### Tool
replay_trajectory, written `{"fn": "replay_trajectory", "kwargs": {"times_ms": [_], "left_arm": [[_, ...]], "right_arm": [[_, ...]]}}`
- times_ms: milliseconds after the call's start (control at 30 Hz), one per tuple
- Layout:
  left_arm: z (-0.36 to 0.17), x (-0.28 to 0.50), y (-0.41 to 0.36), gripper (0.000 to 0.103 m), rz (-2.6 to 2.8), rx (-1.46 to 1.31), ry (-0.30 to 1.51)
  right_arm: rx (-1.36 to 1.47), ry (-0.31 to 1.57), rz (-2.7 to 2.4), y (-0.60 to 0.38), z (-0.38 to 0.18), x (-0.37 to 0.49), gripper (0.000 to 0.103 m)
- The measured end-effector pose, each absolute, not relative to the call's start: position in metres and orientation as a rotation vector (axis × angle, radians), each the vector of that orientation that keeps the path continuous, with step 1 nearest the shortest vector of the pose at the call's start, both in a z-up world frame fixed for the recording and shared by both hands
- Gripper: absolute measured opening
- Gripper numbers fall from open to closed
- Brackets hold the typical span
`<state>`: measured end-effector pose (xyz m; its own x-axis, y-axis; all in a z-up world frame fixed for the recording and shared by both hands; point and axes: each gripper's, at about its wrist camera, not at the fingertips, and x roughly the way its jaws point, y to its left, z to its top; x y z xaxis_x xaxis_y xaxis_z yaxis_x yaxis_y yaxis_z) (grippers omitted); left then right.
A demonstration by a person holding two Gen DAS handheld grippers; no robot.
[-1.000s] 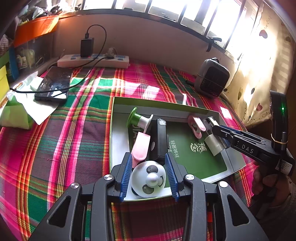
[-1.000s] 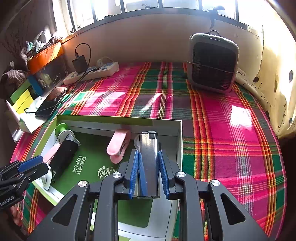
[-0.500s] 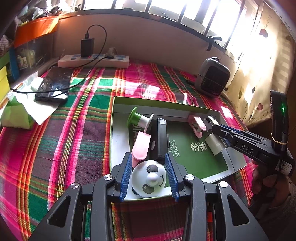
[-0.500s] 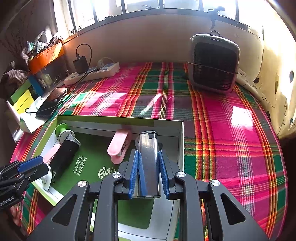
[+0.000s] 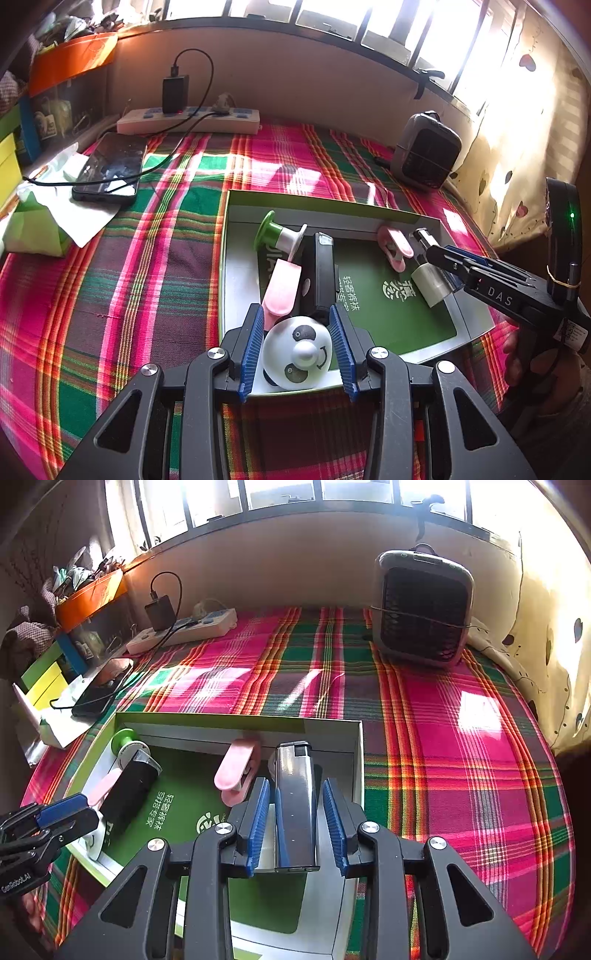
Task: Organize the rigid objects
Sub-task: 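Lower and open the left tool on the toy while the right tool releases the lighter, then withdraw both tools from the box toward the bottle and USB stick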
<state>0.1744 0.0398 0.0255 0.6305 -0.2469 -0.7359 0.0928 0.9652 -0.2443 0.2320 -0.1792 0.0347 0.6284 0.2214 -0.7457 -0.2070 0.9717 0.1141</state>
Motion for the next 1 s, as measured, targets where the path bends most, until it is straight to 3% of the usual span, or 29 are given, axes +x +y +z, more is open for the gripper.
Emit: {"fn": "replay_trajectory", "kwargs": {"times_ms": [67,200,1000], "left_arm": [[0.026,0.173,0.040,0.036,-0.193,-0.189,0.870],[0.026,0.172,0.039,0.036,-0.187,-0.187,0.873],[0.053,0.128,0.027,0.037,-0.176,-0.139,0.821]], "right_arm": [[0.018,0.853,0.249,-0.179,0.035,0.231,0.033],[0.024,0.845,0.255,-0.179,0.037,0.228,0.048],[0.071,0.786,0.249,-0.189,0.060,0.176,0.048]]}}
